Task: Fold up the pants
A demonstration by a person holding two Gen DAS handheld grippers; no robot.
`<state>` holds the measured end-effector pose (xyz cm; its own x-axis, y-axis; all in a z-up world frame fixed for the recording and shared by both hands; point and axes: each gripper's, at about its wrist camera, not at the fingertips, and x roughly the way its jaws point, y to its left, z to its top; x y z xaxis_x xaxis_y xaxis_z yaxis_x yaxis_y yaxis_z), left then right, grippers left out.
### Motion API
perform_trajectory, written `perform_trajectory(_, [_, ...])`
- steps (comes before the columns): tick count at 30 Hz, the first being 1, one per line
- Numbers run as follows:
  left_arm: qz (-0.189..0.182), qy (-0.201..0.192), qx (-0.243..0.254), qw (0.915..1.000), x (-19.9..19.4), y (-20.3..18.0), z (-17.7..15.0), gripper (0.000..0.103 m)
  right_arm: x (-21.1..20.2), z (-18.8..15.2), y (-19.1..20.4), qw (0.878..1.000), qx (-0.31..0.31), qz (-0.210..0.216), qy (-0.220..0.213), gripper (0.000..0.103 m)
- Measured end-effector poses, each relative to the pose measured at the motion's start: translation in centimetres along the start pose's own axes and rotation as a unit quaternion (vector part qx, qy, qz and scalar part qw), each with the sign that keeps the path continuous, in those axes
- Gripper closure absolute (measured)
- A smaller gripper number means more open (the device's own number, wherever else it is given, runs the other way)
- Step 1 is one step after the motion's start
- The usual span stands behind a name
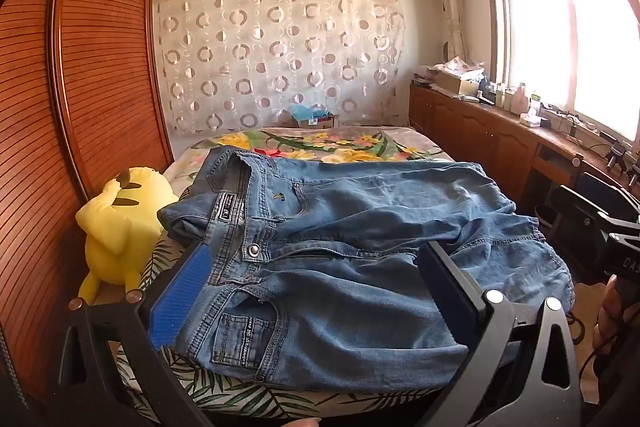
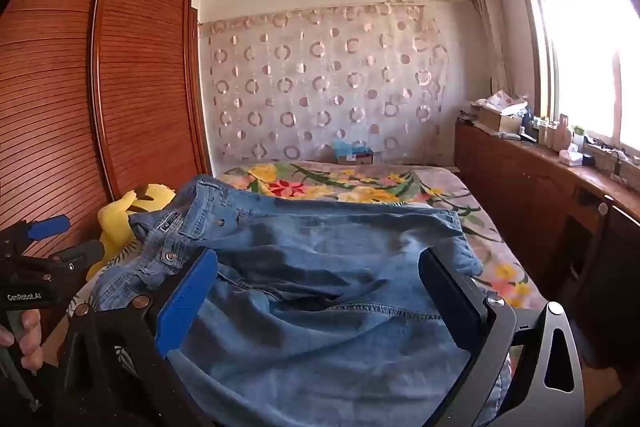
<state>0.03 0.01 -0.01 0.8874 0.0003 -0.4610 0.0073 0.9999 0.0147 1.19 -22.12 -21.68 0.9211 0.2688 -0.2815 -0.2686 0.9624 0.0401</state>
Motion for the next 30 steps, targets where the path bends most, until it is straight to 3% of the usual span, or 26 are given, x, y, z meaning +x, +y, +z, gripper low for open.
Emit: perform_trajectory(30, [0.002,-0.004,0.003,1.0000,-0.05,-0.03,0.00,0.000,-0.04,-0.16,0.38,1.000,-0.011,0.004,0.001,0.002])
